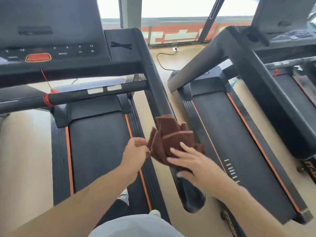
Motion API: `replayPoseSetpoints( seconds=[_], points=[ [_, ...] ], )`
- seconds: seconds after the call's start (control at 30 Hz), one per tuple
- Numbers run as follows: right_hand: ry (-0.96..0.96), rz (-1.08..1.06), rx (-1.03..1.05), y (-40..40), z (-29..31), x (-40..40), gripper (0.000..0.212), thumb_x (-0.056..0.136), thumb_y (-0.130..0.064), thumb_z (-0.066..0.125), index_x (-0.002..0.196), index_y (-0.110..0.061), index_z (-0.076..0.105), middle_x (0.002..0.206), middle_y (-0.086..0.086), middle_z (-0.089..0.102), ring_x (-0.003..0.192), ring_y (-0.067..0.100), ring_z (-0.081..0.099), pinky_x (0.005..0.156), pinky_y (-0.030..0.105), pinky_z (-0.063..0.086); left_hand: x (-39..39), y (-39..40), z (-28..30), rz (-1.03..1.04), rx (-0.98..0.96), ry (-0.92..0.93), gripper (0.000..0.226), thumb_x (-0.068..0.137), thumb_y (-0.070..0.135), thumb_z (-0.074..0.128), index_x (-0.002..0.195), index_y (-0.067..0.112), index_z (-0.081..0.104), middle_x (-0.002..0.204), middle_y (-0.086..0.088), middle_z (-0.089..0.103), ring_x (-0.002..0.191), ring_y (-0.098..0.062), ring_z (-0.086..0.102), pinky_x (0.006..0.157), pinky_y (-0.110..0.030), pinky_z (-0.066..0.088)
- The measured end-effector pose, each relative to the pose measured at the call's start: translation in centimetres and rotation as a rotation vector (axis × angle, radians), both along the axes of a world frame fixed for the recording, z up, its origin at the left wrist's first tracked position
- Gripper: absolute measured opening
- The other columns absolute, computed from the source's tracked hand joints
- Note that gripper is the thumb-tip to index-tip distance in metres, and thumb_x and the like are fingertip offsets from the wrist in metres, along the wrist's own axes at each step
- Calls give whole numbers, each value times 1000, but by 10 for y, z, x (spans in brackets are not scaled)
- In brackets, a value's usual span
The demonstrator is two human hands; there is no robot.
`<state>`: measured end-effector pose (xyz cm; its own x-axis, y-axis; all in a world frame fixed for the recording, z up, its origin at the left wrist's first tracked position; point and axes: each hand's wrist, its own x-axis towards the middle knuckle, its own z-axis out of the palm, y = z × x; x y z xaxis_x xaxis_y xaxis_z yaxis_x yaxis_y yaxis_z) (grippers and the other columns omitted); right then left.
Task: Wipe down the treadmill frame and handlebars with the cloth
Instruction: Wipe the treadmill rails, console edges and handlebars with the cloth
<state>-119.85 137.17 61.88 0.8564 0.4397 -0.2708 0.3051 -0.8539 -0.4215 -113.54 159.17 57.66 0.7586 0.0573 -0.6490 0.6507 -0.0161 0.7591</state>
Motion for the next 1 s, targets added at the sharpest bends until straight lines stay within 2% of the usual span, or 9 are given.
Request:
replayPoseSetpoints(
  seconds=[0.1, 0.23, 0.3, 0.4, 0.53, 0.6, 0.67, 0.8, 1.0],
  points=[
    [-103, -298, 187, 9, -17, -35, 36, 96, -59, 52, 128, -48, 64, 146, -39, 40, 149, -9, 20, 125, 40, 27, -31, -2, -9, 40, 190, -81, 34, 97, 3, 56, 122, 26, 57, 124, 8, 61, 109, -15, 62, 84, -22, 46],
    [-63, -732, 201, 28, -25, -1, 68, 94, -61, 58, 153, -52, 26, 164, -22, 25, 147, 5, 26, 120, 45, 33, -37, -31, -19, -250, 27, -251, 44, 105, 24, 51, 147, 37, 43, 146, 20, 46, 134, -6, 46, 117, -33, 38],
    [34, -686, 123, 42, -37, 29, 81, 95, -65, 54, 157, -51, 5, 170, -12, 3, 151, 20, 26, 119, 48, 37, -34, -48, -24, -368, -109, -285, 58, 108, 23, 43, 156, 47, 20, 158, 17, 36, 145, -6, 37, 122, -42, 32],
    [-53, -555, -16, 49, -47, 71, 70, 102, -57, 45, 158, -49, 5, 170, -7, -9, 148, 27, 32, 111, 47, 44, -17, -58, -28, -329, -299, -248, 55, 110, 25, 38, 142, 64, 16, 162, 6, 32, 149, -15, 34, 121, -42, 33],
    [-179, -387, -101, 52, -51, 120, 59, 103, -47, 51, 156, -48, 26, 170, -8, -11, 149, 29, 25, 108, 48, 46, 24, -48, -29, -284, -426, -157, 49, 110, 28, 36, 147, 53, 17, 157, -1, 42, 139, -18, 48, 93, -14, 53],
    [-200, -382, -121, 57, -52, 144, 56, 101, -44, 55, 153, -48, 33, 170, -10, -8, 150, 29, 23, 106, 48, 48, 46, -41, -31, -314, -386, -128, 55, 110, 31, 37, 157, 45, 12, 153, -1, 46, 128, -15, 55, 84, -10, 55],
    [-183, -380, -117, 62, -50, 169, 56, 100, -46, 56, 152, -49, 34, 169, -13, -9, 149, 30, 25, 104, 49, 49, 66, -32, -28, -329, -325, -172, 57, 110, 24, 39, 158, 41, 12, 154, 0, 44, 130, -13, 52, 98, -14, 49],
    [-114, -391, -31, 62, -47, 206, 61, 99, -52, 56, 153, -51, 28, 168, -19, -8, 146, 28, 32, 107, 51, 47, 87, -13, -24, -481, -138, -350, 73, 105, 11, 48, 160, 36, 6, 159, 20, 24, 132, 20, 33, 106, 1, 26],
    [-44, -440, 24, 55, -49, 201, 71, 96, -53, 57, 153, -56, 14, 166, -24, -10, 145, 29, 39, 104, 48, 50, 80, -12, -12, -527, -241, -156, 73, 107, 27, 48, 157, 49, 0, 155, 13, 40, 139, -12, 42, 117, -45, 40]
  ],
)
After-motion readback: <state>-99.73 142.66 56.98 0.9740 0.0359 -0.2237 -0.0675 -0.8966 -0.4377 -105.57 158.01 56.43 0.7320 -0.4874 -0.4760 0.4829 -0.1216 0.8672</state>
